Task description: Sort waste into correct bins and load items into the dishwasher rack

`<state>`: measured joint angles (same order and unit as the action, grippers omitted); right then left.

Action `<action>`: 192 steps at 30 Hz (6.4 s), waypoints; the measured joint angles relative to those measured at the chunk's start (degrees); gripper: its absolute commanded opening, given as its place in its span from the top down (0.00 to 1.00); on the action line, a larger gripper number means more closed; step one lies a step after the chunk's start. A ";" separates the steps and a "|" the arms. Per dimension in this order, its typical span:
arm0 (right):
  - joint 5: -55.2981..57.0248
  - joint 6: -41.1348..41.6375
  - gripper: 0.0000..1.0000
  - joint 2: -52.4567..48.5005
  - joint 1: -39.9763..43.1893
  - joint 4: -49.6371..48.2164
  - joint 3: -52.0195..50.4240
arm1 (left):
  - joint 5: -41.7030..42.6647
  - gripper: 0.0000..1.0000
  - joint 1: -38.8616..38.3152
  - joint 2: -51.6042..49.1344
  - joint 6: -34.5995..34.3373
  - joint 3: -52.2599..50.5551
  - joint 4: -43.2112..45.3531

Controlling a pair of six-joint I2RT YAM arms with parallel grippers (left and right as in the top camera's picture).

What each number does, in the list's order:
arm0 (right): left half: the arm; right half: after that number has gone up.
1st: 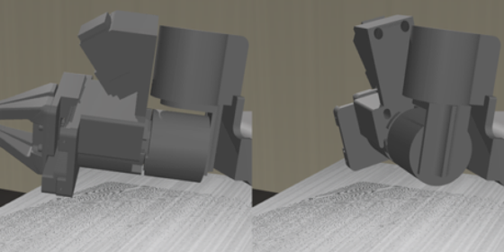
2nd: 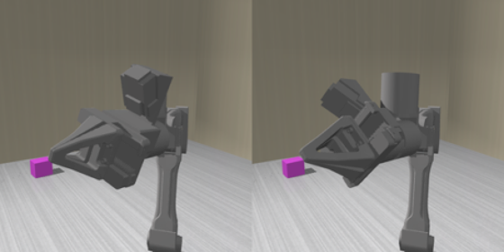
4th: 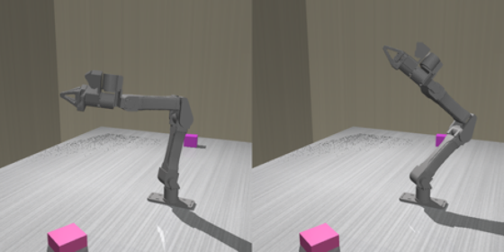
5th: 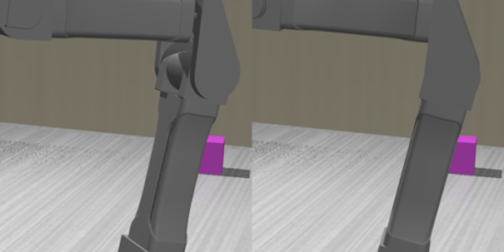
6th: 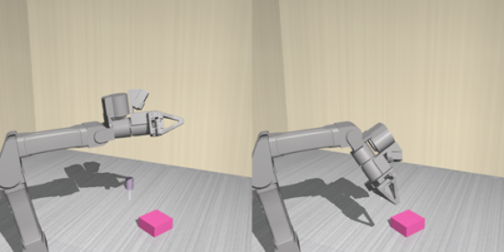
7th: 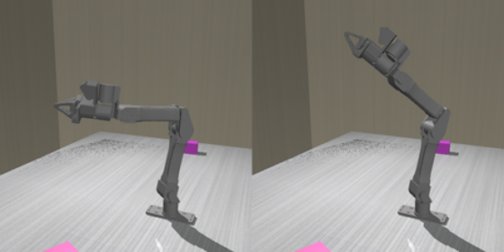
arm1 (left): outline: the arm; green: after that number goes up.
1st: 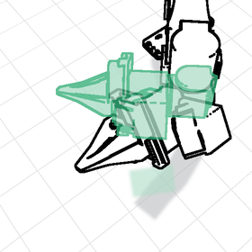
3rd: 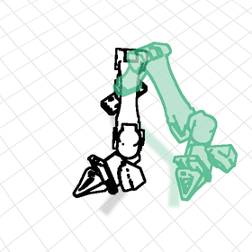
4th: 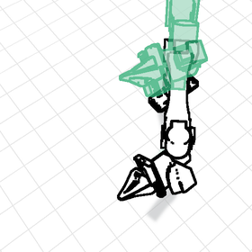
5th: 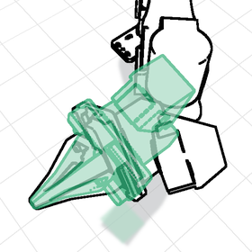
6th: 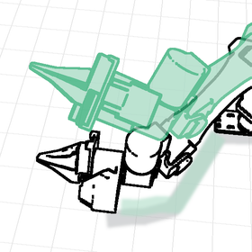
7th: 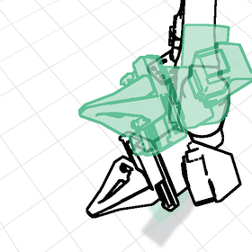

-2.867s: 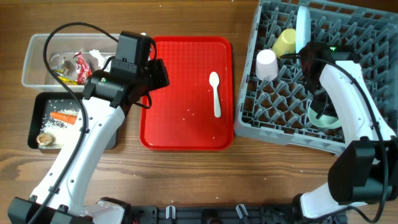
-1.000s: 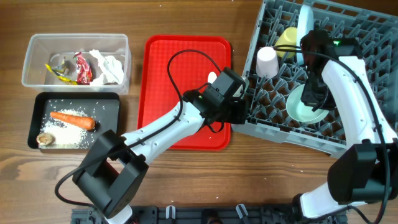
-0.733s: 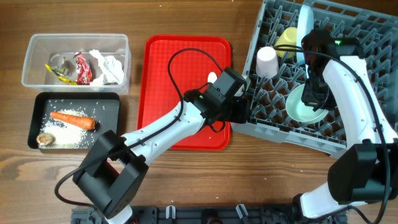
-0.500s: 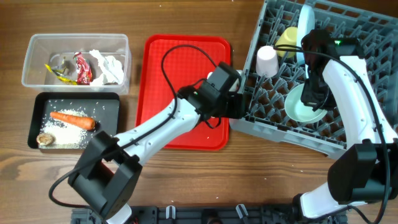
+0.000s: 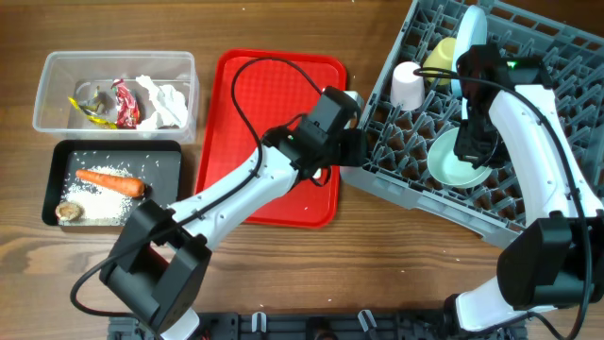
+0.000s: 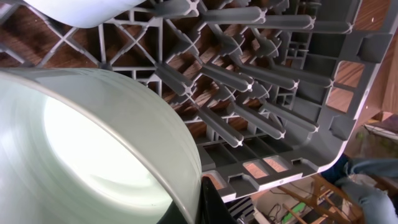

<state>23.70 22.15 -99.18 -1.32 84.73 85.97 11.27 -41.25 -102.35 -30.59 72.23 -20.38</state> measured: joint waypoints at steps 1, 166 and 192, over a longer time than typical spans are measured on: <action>-0.11 -0.04 0.96 0.00 0.00 0.00 0.00 | -0.35 0.59 0.09 0.02 0.13 0.00 0.02; 14.36 -38.38 0.31 -3.26 9.18 -52.68 0.42 | -11.43 0.80 -3.23 2.93 10.19 1.40 -3.96; -34.97 -19.15 0.18 16.92 10.64 -25.31 0.42 | -1.95 0.56 -7.06 -3.96 5.88 1.40 0.04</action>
<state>-11.27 3.01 -82.26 9.32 59.42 86.39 9.32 -48.31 -106.30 -24.71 73.63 -20.34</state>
